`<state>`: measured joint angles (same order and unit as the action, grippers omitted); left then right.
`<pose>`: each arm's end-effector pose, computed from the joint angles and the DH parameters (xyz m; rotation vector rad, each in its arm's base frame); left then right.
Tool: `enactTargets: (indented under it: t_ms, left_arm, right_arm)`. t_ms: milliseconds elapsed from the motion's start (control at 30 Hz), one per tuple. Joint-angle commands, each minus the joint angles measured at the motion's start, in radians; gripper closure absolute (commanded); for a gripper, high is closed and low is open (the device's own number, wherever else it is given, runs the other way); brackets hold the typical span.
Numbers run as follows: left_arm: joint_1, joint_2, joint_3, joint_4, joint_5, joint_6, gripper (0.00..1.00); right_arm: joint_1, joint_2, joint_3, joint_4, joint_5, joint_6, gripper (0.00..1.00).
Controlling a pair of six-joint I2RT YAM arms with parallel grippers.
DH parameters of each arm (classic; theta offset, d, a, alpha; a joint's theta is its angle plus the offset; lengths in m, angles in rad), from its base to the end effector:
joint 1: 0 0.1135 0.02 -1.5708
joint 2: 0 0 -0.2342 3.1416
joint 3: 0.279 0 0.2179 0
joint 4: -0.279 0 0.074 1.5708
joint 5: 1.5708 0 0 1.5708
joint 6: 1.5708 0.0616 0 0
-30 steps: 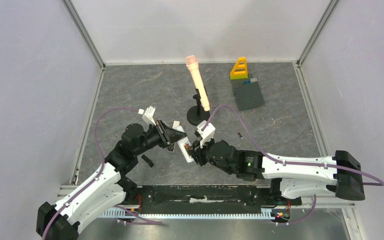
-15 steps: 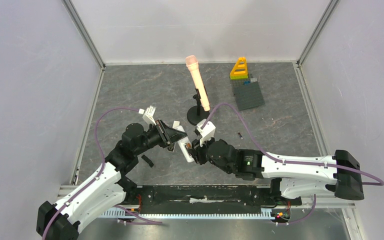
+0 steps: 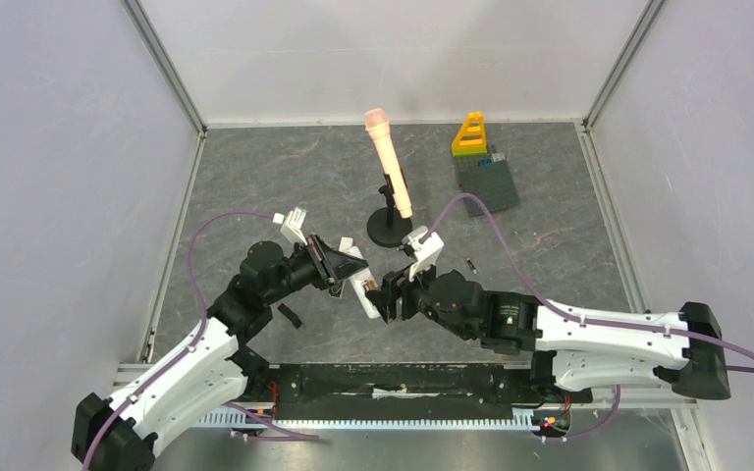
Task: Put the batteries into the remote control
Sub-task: Load the battery into the remote control.
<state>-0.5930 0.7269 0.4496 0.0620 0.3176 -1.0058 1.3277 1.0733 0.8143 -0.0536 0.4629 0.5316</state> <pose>0.1488 -0.1235 0.2412 -0.1574 2.0092 -1.3767 0.0866 0.2350 0.2840 -0.4385 1.8883 0.8450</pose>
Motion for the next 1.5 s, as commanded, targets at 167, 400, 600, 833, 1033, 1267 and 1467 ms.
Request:
enactTargets:
  t_ms: [167, 400, 600, 833, 1033, 1267, 1467]
  left_arm:
    - [0.001, -0.009, 0.026, 0.061, -0.023, 0.017, 0.98]
    - [0.001, -0.003, 0.045, 0.086, -0.085, 0.044, 0.98]
    - [0.001, -0.004, 0.045, 0.145, -0.160, 0.032, 0.98]
    - [0.001, -0.003, 0.030, 0.214, -0.200, 0.007, 0.98]
    - [0.001, -0.003, 0.017, 0.268, -0.215, -0.019, 0.98]
    - [0.001, -0.006, 0.008, 0.283, -0.212, -0.038, 0.98]
    - [0.001, -0.011, -0.007, 0.306, -0.222, -0.060, 0.98]
  right_arm:
    - [-0.035, -0.098, 0.031, -0.106, 0.035, 0.436, 0.02]
    - [-0.136, -0.090, -0.060, -0.050, -0.054, 0.719, 0.02]
    - [-0.194, -0.099, -0.185, 0.183, -0.135, 0.861, 0.02]
    - [-0.240, -0.047, -0.194, 0.301, -0.186, 0.952, 0.02]
    - [-0.276, 0.020, -0.196, 0.367, -0.280, 1.021, 0.02]
    - [-0.290, 0.059, -0.199, 0.409, -0.333, 1.038, 0.02]
    - [-0.292, 0.090, -0.213, 0.439, -0.373, 1.068, 0.02]
